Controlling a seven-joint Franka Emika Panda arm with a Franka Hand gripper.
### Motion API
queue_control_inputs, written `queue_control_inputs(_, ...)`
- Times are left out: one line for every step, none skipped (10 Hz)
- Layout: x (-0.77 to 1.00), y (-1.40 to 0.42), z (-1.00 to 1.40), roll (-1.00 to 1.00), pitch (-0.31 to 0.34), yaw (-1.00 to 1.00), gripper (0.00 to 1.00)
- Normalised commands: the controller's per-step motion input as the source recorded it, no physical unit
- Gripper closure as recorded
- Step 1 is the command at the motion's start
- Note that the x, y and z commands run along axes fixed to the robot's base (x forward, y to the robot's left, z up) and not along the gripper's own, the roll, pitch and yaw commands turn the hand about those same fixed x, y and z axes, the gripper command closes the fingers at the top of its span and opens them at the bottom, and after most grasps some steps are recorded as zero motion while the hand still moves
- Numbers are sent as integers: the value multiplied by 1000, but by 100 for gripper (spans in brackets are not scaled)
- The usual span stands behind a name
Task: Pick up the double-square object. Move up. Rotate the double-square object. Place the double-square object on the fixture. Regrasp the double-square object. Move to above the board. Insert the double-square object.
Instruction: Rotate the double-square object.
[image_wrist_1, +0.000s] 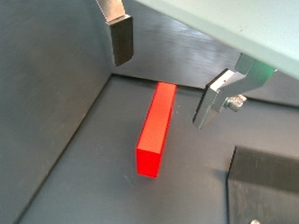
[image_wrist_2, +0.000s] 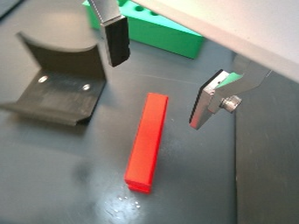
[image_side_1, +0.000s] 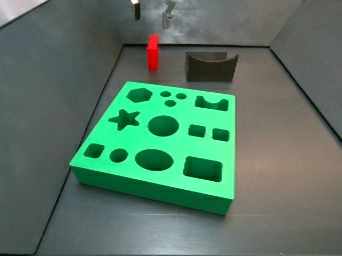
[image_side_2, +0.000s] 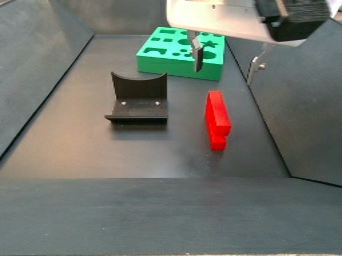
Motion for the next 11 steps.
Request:
queue_control_inputs(44,0,-15,4,-27,1000,0)
queue_control_inputs(44,0,-15,5,-32,1000,0)
queue_control_inputs(44,0,-15,5,-35,1000,0)
queue_control_inputs(44,0,-15,6,-44,1000,0)
queue_control_inputs(43,0,-15,8,-53,1000,0)
queue_control_inputs(42,0,-16,8,-57,745,0)
queue_control_inputs(41,-1,-17,8,-57,591,0)
queue_control_inputs(38,-1,-19,8,-55,343,0)
queue_control_inputs(0,0,-1000,0,0,0,0)
queue_control_inputs(6,1,-1000,1,-10,-45,0)
queue_control_inputs(10,1,-1000,-1,-20,-42,0)
